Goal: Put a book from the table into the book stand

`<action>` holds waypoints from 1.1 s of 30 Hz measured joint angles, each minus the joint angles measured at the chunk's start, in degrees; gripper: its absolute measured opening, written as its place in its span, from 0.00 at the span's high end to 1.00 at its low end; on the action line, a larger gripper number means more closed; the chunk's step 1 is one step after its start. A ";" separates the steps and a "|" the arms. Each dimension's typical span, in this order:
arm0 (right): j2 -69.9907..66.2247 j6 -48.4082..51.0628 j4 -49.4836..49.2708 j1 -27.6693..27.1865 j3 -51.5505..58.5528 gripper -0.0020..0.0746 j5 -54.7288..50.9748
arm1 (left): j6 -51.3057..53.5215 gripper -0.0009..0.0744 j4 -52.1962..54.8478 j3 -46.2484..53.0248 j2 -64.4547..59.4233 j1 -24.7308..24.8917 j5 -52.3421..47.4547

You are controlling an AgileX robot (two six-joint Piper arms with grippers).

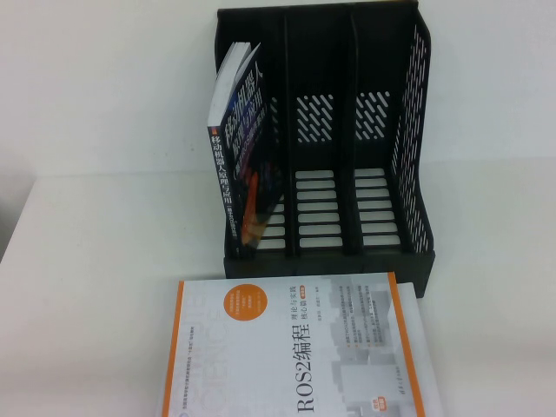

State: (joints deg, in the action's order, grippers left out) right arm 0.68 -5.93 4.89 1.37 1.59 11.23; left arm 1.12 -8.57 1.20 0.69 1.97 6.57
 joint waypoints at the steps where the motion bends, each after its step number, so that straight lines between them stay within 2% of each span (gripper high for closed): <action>1: 0.00 0.00 0.00 0.00 0.00 0.98 2.74 | 0.00 0.99 0.00 0.00 0.00 0.00 1.98; 6: 0.00 0.00 -0.10 0.00 0.00 0.98 10.00 | 0.00 0.99 0.00 0.00 0.00 0.00 8.04; 12: 0.00 -1.36 -4.89 0.00 0.00 0.98 12.18 | -1.12 0.99 -0.22 0.00 0.00 0.00 13.60; 18: 0.00 -1.58 -6.08 0.00 0.00 0.98 11.62 | -2.00 0.99 -0.42 0.00 0.00 0.00 14.85; 20: 0.00 -1.58 -6.08 0.00 -0.12 0.98 9.02 | -2.11 0.99 -0.60 0.00 0.00 0.00 15.29; 24: 0.00 0.53 -5.95 0.00 -5.38 0.98 -4.52 | -2.14 0.99 -0.69 0.00 0.00 0.00 15.72; 27: 0.00 1.91 -5.86 0.00 -10.73 0.98 -12.12 | -2.28 0.99 -0.03 -1.59 0.00 0.00 11.21; 33: -0.98 2.28 -5.82 0.00 -22.22 0.98 -26.22 | -1.71 0.99 0.68 -11.68 0.06 0.00 0.30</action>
State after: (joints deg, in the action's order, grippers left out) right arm -0.30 -3.64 -0.94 1.37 -20.62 -14.98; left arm -0.59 -7.89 -10.48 0.75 1.97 6.86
